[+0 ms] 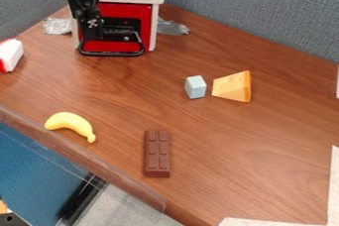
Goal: Open the drawer
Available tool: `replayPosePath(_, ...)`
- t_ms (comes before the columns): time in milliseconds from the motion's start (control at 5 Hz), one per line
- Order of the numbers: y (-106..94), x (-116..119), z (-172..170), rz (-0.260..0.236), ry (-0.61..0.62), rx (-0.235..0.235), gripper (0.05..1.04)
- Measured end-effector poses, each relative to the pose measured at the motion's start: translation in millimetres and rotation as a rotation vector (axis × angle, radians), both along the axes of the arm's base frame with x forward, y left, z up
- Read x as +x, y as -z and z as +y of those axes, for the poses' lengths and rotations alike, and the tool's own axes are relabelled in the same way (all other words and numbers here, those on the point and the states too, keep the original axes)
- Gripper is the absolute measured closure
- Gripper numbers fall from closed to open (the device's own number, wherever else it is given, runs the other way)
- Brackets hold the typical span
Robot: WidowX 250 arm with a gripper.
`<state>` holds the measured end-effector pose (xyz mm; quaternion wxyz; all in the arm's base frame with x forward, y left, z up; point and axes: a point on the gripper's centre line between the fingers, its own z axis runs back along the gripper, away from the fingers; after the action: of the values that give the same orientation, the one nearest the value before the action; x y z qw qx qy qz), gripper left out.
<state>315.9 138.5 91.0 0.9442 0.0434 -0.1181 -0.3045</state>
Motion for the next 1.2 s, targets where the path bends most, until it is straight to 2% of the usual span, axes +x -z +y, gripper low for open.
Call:
replayPosePath(200, 18.7, -10, -9, -0.014, 0.115, 0.017, 0.084)
replayPosePath(400, 22.9, -17, -20, -0.048, 0.151, 0.022, 0.084)
replayPosePath(600, 29.3, -18, -28, -0.060, 0.186, 0.030, 0.084)
replayPosePath(800, 29.2, -14, -27, -0.087, 0.191, 0.040, 0.084)
replayPosePath(1000, 37.5, -11, -27, -0.083, 0.189, 0.024, 0.084)
replayPosePath(1200, 37.9, -1, -22, -0.097, 0.167, 0.027, 0.084)
